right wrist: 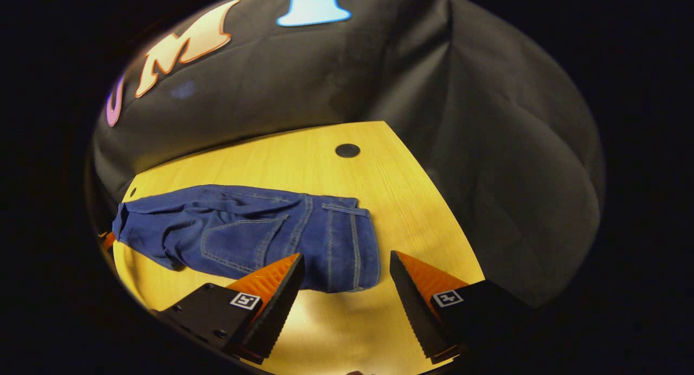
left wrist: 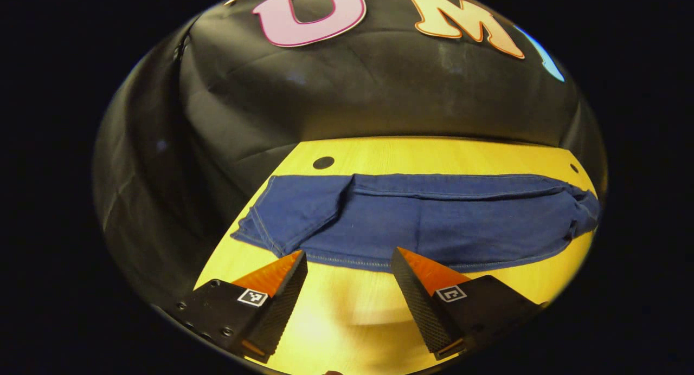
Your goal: Grasp the waist and the cuffs of the jeans and fold them to make the two legs overlap; first hold the waist and fold one-third of the jeans toward the cuffs, then hold the cuffs and fold the remaining one-third in the same direction to finish folding.
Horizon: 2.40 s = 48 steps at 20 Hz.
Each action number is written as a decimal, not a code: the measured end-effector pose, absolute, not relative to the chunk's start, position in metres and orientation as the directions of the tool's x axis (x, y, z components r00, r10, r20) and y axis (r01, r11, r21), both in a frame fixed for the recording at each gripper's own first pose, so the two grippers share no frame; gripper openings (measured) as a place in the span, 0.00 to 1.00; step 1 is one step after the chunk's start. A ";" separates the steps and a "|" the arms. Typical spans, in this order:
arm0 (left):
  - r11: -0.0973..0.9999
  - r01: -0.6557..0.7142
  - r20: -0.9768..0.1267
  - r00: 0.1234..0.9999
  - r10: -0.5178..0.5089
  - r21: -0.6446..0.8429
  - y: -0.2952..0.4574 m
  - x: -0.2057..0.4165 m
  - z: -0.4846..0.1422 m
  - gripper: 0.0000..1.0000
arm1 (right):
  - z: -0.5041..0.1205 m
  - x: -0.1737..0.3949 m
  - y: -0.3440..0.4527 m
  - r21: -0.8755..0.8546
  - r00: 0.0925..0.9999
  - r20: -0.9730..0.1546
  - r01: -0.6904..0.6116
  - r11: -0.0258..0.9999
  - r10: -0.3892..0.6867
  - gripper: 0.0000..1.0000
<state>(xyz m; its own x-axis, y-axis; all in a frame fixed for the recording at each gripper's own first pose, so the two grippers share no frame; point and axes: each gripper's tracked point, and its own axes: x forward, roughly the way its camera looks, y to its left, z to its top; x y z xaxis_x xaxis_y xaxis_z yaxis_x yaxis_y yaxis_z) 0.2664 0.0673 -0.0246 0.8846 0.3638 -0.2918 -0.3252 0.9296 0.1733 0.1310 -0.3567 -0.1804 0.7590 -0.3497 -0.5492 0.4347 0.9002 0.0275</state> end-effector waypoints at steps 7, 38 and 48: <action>0.927 -0.334 -0.215 0.905 0.366 0.170 0.056 0.267 -0.006 0.96 | -0.213 0.150 -0.362 0.237 0.775 -0.588 0.438 0.867 -0.230 0.94; 0.972 -0.229 -0.203 0.951 0.235 0.051 -0.011 0.271 0.008 0.95 | -0.206 0.159 -0.345 0.139 0.778 -0.500 0.506 0.852 -0.380 0.04; 0.997 0.003 -0.186 0.983 0.012 0.079 0.006 0.265 0.013 0.97 | -0.076 0.187 -0.243 0.291 0.912 -0.234 0.395 0.871 -0.335 0.03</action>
